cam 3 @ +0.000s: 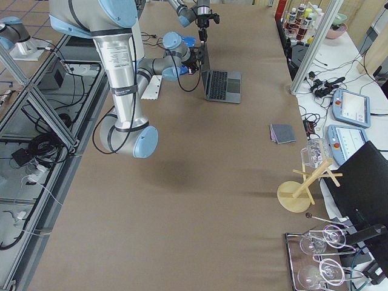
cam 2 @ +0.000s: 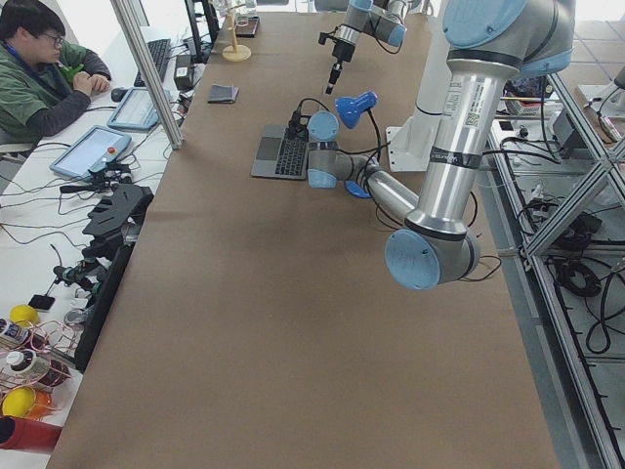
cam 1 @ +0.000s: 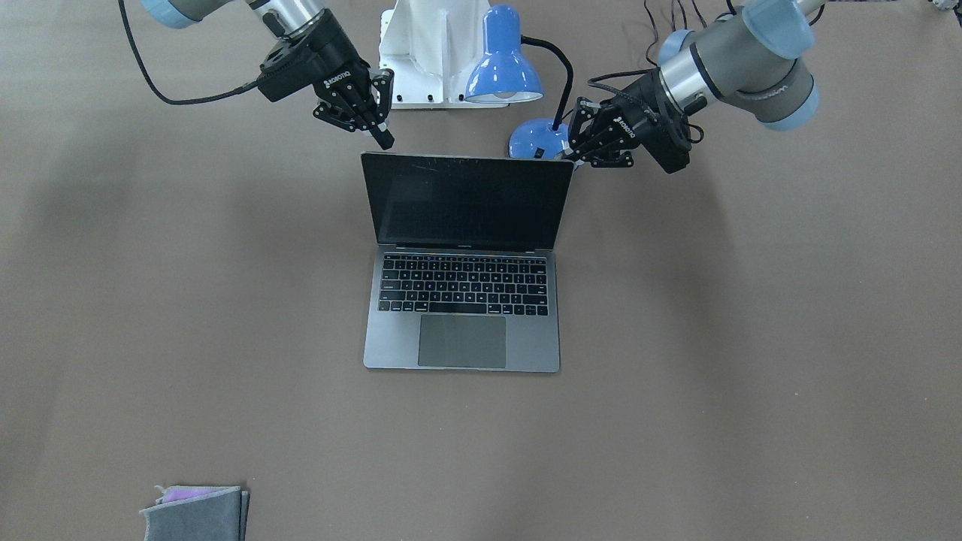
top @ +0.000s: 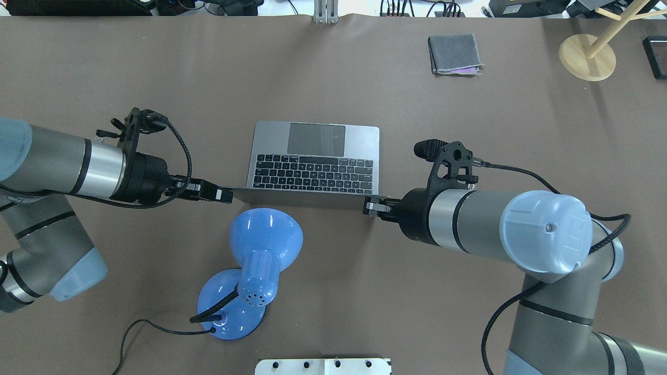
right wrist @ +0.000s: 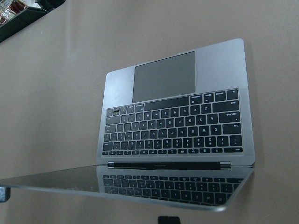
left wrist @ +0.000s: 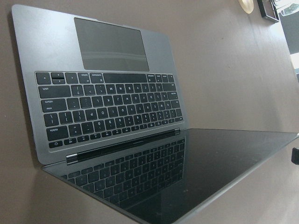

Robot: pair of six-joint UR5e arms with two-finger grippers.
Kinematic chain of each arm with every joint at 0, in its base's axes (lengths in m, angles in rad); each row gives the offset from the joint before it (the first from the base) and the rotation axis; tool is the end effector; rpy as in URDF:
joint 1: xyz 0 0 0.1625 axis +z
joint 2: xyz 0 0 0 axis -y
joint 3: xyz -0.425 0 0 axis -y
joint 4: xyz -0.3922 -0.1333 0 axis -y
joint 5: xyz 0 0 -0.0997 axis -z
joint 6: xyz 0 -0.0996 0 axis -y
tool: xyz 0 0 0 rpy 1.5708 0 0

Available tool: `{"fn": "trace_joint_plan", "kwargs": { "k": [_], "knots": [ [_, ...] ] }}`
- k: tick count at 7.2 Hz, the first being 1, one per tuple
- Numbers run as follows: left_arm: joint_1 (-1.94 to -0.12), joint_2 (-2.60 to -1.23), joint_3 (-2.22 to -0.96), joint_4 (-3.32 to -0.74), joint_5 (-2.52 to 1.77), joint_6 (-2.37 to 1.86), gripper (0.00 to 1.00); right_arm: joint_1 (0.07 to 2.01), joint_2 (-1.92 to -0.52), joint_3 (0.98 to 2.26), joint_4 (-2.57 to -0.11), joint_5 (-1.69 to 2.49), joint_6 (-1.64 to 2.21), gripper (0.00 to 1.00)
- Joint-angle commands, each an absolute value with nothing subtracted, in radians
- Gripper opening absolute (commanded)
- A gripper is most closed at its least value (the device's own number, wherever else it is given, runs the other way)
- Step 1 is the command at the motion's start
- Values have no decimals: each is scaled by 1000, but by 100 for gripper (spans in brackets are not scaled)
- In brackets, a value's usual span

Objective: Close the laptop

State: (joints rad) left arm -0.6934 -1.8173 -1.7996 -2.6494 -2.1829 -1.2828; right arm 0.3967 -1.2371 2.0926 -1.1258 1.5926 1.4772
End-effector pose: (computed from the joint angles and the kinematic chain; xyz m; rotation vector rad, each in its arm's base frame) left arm 0.3633 -0.4008 0.2969 0.2788 1.5339 0.1555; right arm -0.4280 -0.3215 0.1985 0.2984 -1.2699 0.2448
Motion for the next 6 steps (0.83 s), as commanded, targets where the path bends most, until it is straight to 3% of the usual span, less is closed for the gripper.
{"fn": "trace_joint_plan", "kwargs": {
  "k": [1,6],
  "knots": [
    [-718,-1844,-1770,-2648,-2183,-1282,0,405,-1216,2044,-1140,1592,1477,0],
    [-768,-1940,-1676,-2623,-2183,-1276,0,497,-1149,1939,-1138,1598,1465,0]
  ]
}}
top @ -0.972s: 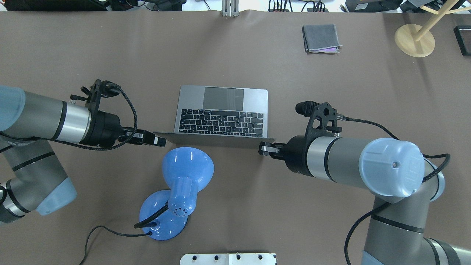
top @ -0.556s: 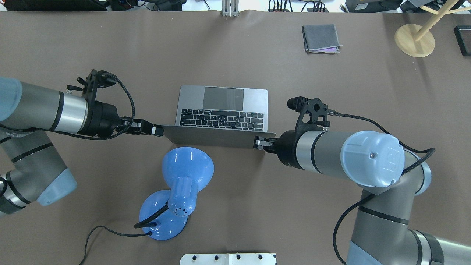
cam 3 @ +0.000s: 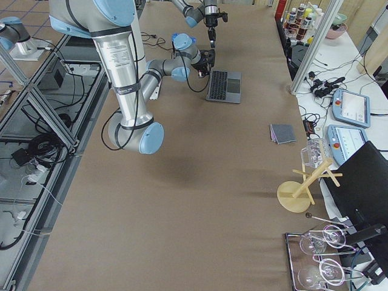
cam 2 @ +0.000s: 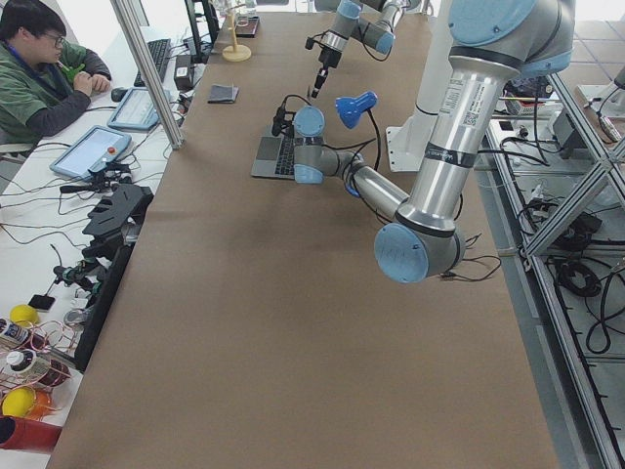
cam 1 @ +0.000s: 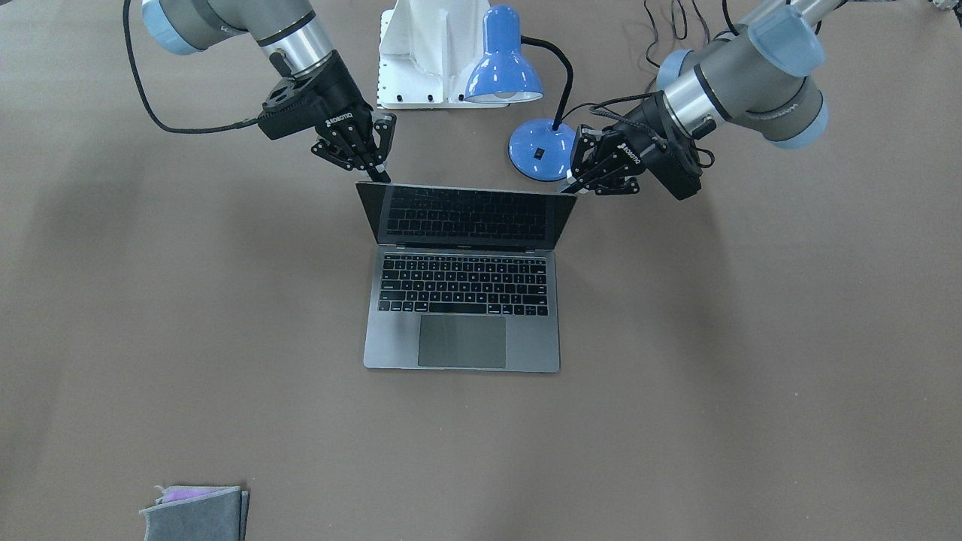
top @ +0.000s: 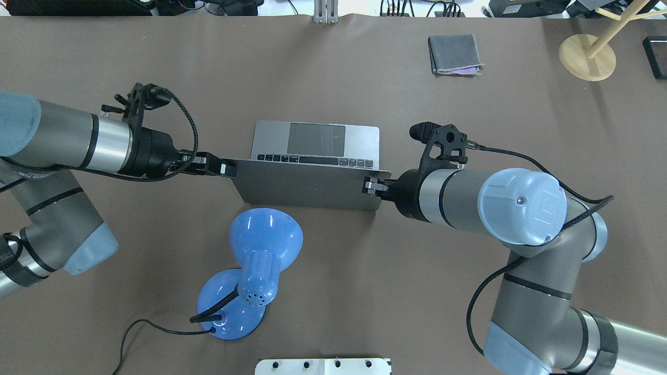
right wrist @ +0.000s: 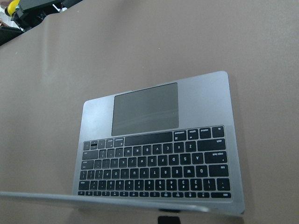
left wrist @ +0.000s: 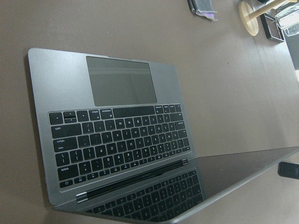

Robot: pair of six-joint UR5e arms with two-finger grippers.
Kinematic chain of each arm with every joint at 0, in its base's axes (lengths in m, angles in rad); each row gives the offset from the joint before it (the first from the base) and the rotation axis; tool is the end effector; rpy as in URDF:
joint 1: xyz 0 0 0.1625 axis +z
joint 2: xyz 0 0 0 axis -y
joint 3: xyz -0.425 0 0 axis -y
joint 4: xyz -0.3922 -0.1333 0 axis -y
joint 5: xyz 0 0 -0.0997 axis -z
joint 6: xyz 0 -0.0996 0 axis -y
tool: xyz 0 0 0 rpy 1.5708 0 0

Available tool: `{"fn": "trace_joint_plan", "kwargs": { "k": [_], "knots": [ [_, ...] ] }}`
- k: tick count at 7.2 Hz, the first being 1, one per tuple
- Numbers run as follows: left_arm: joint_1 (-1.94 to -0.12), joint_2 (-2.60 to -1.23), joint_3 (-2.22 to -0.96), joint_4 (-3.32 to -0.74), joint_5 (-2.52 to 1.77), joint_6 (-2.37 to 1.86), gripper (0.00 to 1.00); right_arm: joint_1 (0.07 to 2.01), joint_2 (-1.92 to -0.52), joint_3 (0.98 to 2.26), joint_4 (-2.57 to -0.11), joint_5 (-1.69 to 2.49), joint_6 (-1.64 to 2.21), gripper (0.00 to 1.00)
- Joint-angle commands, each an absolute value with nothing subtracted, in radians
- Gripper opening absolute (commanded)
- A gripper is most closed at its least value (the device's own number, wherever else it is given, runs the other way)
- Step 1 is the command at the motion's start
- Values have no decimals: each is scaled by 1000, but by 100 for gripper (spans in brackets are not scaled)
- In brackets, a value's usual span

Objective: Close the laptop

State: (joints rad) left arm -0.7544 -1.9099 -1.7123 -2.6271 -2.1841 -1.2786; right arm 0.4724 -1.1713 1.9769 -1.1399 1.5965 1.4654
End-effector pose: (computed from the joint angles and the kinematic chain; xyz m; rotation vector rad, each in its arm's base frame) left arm 0.3662 -0.4484 0.2851 0.3170 1.5111 0.1046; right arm -0.4425 -0.3729 0.2096 0.3323 -1.1969 0.3029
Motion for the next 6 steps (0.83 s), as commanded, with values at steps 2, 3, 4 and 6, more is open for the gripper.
{"fn": "trace_joint_plan", "kwargs": {
  "k": [2,3,4,6],
  "knots": [
    [-793,-1983,-1599,-2622,-2183,-1238,0,534,-1093,1851,-1135,1598,1463,0],
    [-798,-2005,-1559,-2622,-2177,-1226,0,547,-1069,1807,-1134,1598,1463,0],
    [-796,-2035,-1504,-2625,-2119,-1221,0,563,-1049,1755,-1132,1598,1463,0],
    [-789,-2126,-1346,-2625,-2048,-1209,0,572,-991,1619,-1123,1591,1465,0]
  ]
}}
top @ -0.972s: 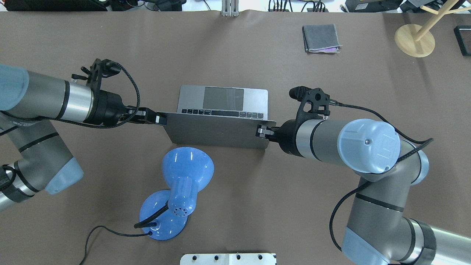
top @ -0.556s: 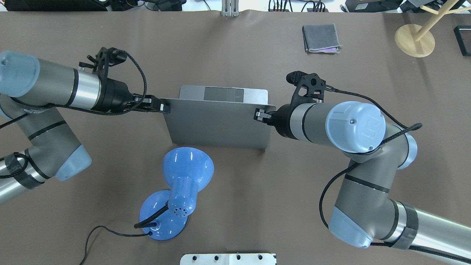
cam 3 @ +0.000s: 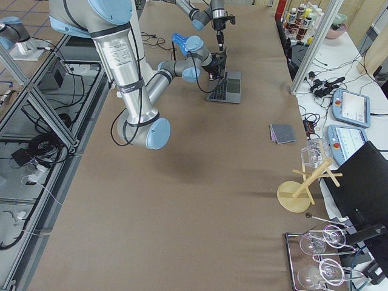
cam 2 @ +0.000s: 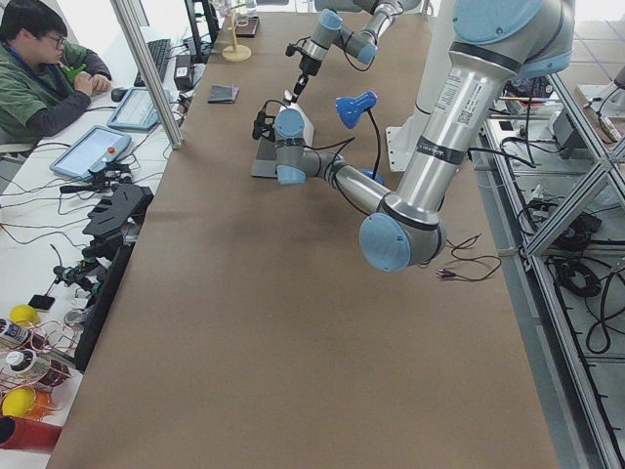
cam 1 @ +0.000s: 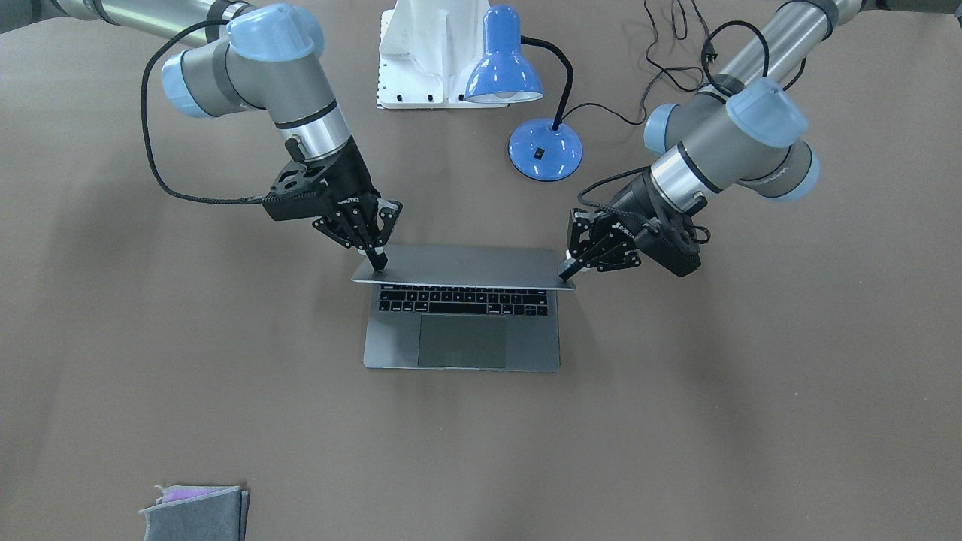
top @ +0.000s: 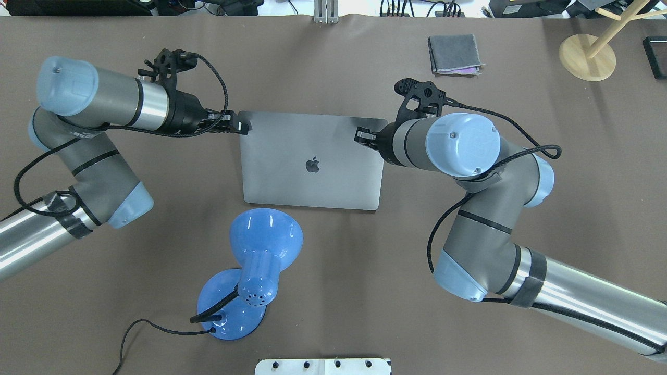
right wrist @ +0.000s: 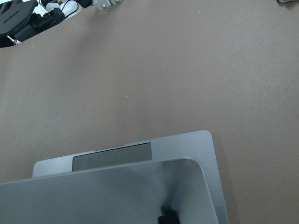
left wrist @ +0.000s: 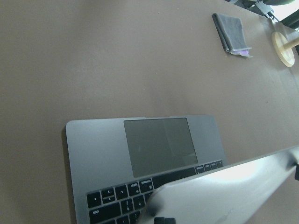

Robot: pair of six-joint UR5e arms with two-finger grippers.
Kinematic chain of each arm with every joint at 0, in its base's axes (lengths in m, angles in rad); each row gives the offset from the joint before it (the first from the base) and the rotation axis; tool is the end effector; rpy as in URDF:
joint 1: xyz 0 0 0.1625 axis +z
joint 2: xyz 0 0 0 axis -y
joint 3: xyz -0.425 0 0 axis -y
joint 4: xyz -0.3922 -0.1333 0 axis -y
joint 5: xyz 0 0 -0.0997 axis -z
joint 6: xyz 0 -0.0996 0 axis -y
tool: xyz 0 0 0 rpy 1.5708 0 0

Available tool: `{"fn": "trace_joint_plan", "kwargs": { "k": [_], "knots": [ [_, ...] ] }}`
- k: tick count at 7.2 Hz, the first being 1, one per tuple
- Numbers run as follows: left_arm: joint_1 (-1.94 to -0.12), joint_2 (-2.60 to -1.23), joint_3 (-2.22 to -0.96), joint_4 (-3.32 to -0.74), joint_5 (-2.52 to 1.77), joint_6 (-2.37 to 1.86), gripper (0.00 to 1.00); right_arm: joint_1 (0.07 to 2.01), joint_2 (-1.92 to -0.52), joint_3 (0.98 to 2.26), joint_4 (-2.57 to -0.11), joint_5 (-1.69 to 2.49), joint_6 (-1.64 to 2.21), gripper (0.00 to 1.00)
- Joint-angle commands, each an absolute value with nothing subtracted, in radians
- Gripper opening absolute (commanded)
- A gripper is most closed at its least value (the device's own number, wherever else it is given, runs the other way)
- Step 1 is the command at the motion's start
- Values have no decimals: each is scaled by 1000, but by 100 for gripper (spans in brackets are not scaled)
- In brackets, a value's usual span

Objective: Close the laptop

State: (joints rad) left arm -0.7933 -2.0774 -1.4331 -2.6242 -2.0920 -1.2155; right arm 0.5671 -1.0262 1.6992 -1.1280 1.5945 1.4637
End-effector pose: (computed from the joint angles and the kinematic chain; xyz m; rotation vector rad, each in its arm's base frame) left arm 0.4119 -0.5378 0.3069 0.3904 1.3883 0.0112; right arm -0.4864 -0.4651 0.2357 0.3517 -1.0680 0.3977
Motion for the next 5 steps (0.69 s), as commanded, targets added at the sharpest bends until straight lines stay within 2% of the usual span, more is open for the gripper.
{"fn": "trace_joint_plan", "kwargs": {
  "k": [1,5],
  "knots": [
    [-757,-2144,-1291,-2626,-1980,-1194,0,572,-982,1579,-1123,1582,1468,0],
    [-732,-2138,-1273,-2628,-1917,-1108,0,561,-979,1546,-1101,1548,1465,0]
  ]
}}
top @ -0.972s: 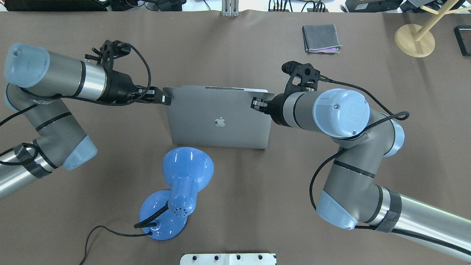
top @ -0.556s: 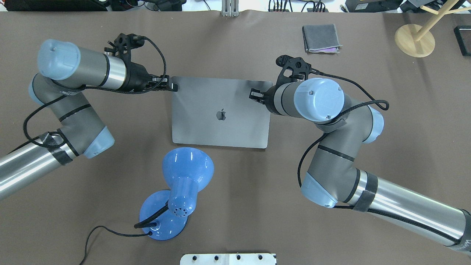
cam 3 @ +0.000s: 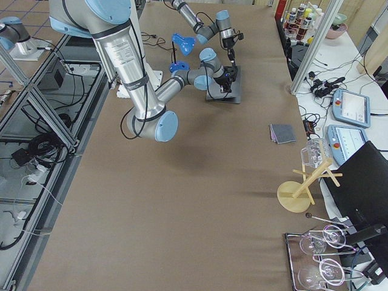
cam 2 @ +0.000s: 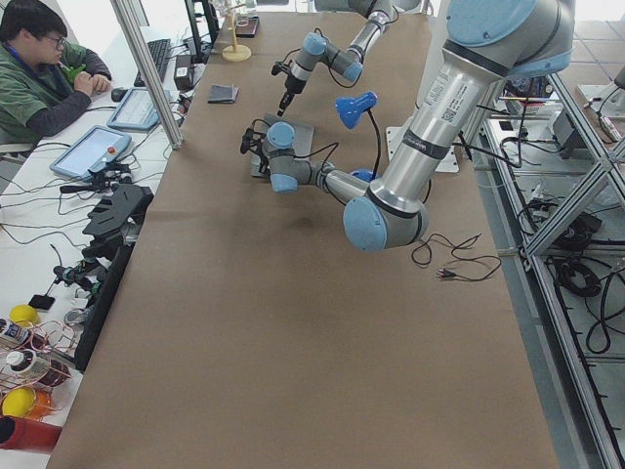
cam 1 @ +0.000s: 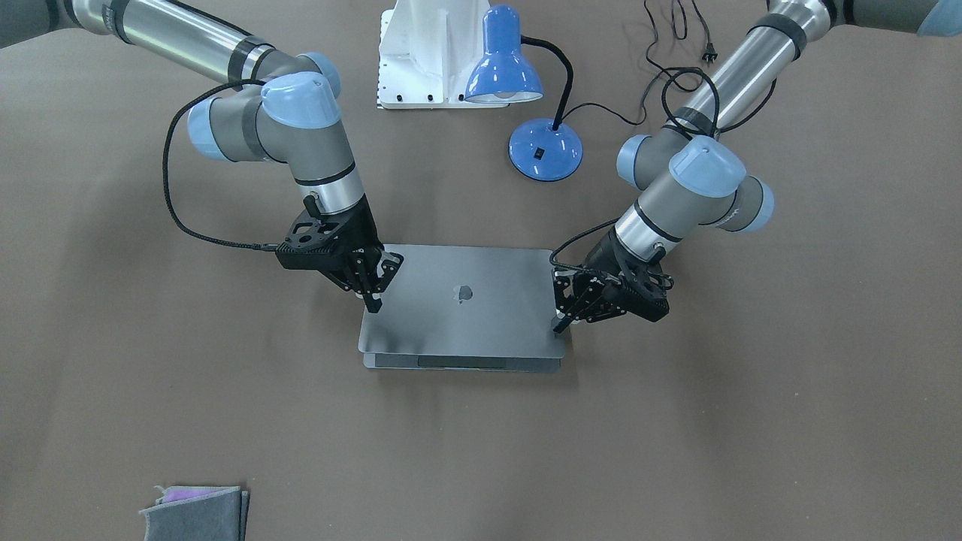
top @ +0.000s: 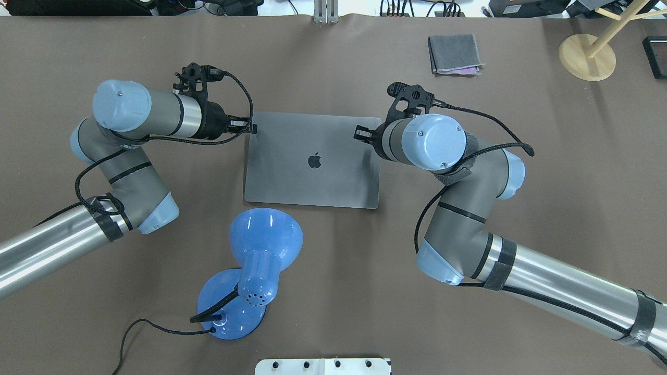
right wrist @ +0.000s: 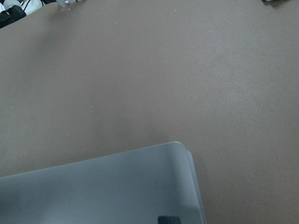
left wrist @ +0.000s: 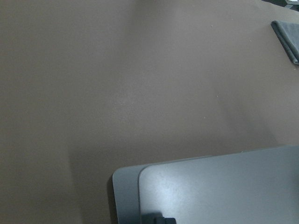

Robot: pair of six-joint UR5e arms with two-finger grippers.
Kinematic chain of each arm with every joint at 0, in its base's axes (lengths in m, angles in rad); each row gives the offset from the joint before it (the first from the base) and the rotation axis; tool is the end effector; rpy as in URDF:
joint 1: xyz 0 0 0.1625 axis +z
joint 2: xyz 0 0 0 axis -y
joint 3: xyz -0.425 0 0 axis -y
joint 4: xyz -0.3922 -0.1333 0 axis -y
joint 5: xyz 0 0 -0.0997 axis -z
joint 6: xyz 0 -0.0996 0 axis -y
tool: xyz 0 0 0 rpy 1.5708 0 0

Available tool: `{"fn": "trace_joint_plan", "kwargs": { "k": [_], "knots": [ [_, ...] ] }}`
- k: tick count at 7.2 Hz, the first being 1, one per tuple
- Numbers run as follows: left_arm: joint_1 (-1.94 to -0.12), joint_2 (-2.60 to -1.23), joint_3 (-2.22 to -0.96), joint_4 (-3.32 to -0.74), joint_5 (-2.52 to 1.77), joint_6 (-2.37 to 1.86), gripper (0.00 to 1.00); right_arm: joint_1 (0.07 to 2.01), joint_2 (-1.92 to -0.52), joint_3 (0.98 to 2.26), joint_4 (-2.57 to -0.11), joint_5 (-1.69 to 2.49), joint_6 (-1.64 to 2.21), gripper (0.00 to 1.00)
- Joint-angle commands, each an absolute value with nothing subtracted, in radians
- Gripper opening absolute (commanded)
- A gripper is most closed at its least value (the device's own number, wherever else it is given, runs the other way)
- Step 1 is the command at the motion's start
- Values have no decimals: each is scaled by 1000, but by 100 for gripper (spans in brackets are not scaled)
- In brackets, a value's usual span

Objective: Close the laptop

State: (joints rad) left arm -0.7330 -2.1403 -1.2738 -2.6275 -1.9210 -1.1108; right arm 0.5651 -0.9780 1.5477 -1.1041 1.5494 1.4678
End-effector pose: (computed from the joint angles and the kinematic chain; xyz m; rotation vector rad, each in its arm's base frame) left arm 0.4699 -0.5565 0.3404 0.4916 1.2510 0.0021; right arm -0.5222 -0.4915 0.2684 0.3613 -0.9812 0.4308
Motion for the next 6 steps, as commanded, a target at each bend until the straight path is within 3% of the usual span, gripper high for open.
{"fn": "trace_joint_plan", "kwargs": {
  "k": [1,3,4,5,6],
  "knots": [
    [-732,-2137,-1275,-2628,-1919,-1108,0,558,-979,1546,-1100,1548,1465,0],
    [-733,-2135,-1313,-2622,-1930,-1115,0,558,-977,1561,-1094,1554,1465,0],
    [-735,-2137,-1343,-2549,-1994,-1115,61,561,-979,1578,-1097,1558,1466,8],
    [-741,-2126,-1392,-2522,-1985,-1117,98,563,-986,1591,-1106,1555,1466,98],
    [-764,-2082,-1454,-2479,-2000,-1109,99,583,-1000,1615,-1109,1586,1462,100]
  ]
}}
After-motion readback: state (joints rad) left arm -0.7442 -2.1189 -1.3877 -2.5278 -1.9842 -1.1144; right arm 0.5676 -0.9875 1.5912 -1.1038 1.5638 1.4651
